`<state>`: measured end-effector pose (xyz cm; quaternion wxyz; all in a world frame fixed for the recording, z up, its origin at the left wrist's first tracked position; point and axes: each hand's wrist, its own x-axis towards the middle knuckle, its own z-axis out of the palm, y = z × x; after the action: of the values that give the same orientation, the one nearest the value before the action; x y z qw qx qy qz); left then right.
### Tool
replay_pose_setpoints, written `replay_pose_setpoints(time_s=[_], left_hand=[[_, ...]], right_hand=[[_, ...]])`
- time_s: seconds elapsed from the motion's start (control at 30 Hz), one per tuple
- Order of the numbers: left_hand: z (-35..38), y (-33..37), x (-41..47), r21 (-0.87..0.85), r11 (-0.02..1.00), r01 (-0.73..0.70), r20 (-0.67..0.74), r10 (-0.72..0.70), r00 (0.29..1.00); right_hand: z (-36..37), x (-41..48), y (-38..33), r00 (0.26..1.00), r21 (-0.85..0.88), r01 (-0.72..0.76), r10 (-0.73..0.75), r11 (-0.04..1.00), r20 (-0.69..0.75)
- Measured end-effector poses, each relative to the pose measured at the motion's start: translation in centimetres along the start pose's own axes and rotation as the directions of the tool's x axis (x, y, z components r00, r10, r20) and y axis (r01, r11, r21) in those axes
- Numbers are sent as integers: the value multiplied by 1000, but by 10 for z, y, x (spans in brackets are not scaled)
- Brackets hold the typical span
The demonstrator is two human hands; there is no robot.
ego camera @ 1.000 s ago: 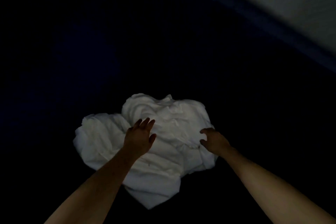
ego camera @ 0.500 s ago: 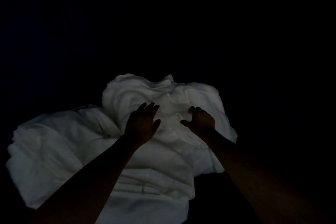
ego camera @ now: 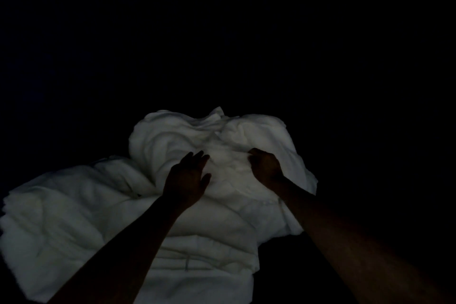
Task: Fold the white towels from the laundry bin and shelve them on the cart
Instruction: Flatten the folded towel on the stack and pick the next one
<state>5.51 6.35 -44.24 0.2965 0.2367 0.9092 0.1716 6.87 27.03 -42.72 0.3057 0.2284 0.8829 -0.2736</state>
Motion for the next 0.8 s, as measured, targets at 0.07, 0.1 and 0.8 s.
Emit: replay_pose_setpoints(time_s=[0.07, 0.1, 0.8], left_hand=[[-17, 14, -5, -61, 998, 0, -8, -1, 1000], [-29, 24, -10, -120, 993, 19, -10, -21, 1000], [-297, 261, -168, -203, 972, -115, -252, 61, 966]], right_hand=[[-20, -12, -3, 1000, 176, -13, 17, 984, -21], [-30, -21, -8, 999, 225, 0, 7, 974, -33], [-302, -324, -118, 870, 118, 455, -413, 882, -268]])
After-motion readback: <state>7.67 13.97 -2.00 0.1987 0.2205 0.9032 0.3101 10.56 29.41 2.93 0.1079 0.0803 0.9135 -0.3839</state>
